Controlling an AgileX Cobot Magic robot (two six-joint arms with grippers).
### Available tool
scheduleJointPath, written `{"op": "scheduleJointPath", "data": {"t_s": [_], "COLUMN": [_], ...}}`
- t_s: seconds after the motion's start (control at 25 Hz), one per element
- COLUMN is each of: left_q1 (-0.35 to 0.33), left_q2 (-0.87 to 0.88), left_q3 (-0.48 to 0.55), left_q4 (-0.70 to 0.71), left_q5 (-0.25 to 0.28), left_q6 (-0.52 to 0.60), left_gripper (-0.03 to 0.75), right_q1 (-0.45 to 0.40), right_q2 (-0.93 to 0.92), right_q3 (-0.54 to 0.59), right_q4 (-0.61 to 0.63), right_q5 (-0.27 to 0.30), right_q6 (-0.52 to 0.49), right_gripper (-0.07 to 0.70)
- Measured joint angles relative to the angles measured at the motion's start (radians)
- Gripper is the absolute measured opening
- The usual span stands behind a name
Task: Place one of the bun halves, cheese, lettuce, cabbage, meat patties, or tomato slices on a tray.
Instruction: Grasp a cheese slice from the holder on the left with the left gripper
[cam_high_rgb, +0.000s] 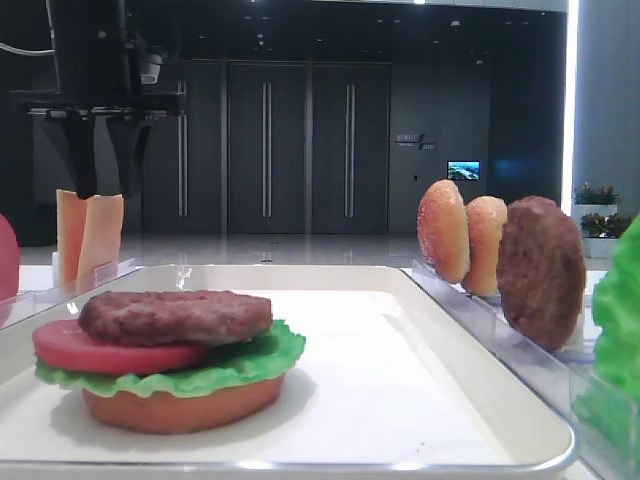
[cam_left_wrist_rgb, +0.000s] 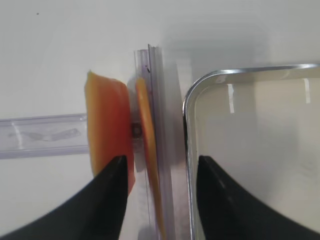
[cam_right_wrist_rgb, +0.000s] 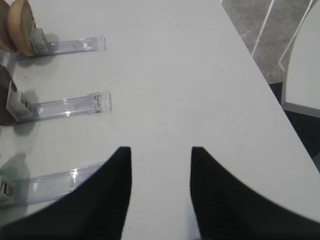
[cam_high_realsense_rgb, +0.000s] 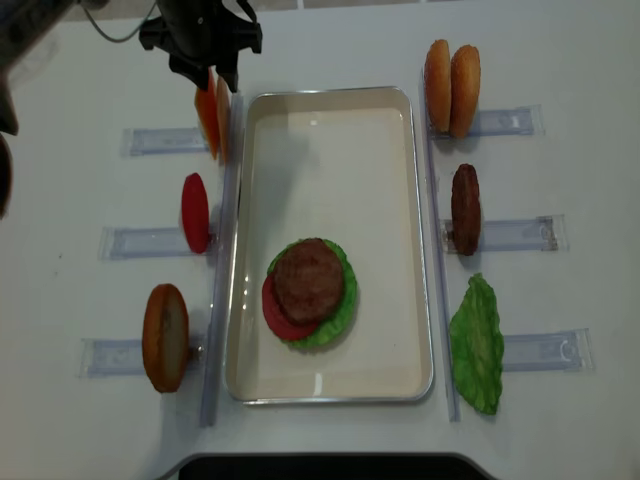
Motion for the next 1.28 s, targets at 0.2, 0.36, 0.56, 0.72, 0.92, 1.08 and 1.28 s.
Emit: {"op": "scheduleJointPath", "data": {"t_s": [0.2, 0.36, 0.56, 0.72, 0.92, 1.08, 1.28], "left_q1": [0.000, 0.000, 0.000, 0.000, 0.000, 0.000, 0.000], "left_q2": [0.031, 0.040, 0.040, 0.040, 0.040, 0.040, 0.040], "left_q3": [0.000, 0.000, -0.001, -0.001, -0.001, -0.001, -0.001], "left_q4": [0.013, 0.025, 0.028, 0.028, 0.028, 0.028, 0.028], "left_q5": [-0.007, -0.017, -0.020, -0.020, -0.021, -0.021, -0.021], "left_q6": [0.000, 0.000, 0.000, 0.000, 0.000, 0.000, 0.000], "left_gripper": [0.348, 0.349, 0.349, 0.349, 0.349, 0.349, 0.332], "right_q1": [0.000, 0.000, 0.000, 0.000, 0.000, 0.000, 0.000], "right_q2": [0.000, 0.000, 0.000, 0.000, 0.000, 0.000, 0.000], "right_q3": [0.000, 0.000, 0.000, 0.000, 0.000, 0.000, 0.000], "right_q4": [0.000, 0.000, 0.000, 0.000, 0.000, 0.000, 0.000], "right_q5": [0.000, 0.000, 0.000, 0.000, 0.000, 0.000, 0.000], "right_q6": [0.000, 0.000, 0.000, 0.000, 0.000, 0.000, 0.000], "right_gripper": [0.274, 0.274, 0.274, 0.274, 0.274, 0.274, 0.274]}}
